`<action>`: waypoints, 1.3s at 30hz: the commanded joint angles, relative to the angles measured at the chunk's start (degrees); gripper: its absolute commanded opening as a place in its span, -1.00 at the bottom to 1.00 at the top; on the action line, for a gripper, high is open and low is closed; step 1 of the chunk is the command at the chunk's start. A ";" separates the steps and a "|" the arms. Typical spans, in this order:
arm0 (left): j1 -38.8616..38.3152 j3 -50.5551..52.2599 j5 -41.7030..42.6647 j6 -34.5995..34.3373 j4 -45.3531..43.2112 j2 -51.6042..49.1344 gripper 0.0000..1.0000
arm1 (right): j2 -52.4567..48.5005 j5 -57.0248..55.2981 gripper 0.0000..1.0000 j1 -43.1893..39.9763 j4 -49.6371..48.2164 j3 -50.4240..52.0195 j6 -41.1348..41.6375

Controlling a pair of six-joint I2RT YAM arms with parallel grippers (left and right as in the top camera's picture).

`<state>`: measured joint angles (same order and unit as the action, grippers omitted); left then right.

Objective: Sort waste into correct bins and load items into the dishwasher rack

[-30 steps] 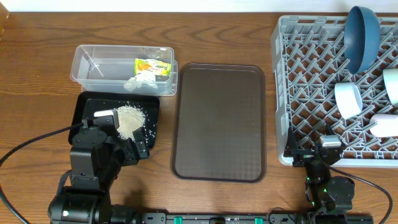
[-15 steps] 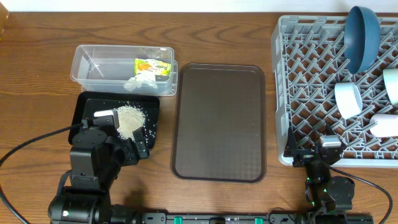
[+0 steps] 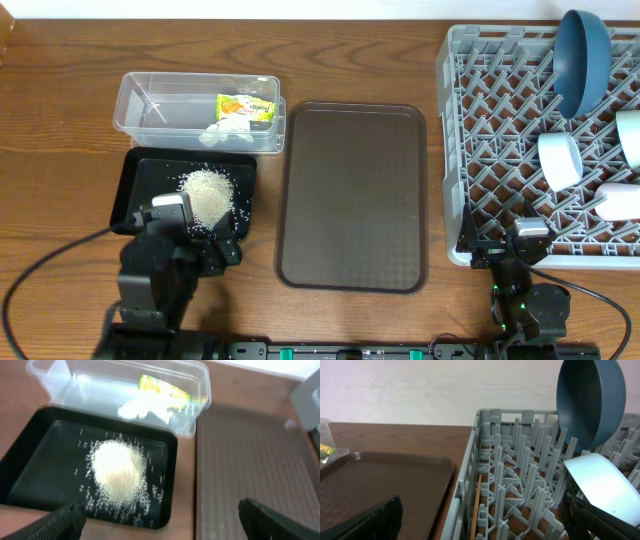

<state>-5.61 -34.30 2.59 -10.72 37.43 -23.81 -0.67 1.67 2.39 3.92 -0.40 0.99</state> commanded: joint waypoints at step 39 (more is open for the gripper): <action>0.28 34.07 -0.72 1.70 -33.57 23.58 0.99 | 0.37 0.04 0.99 0.63 0.20 0.09 -0.66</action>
<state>-5.61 -0.93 2.61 -10.22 1.43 -0.62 -0.67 1.67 2.39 3.92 -0.40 0.99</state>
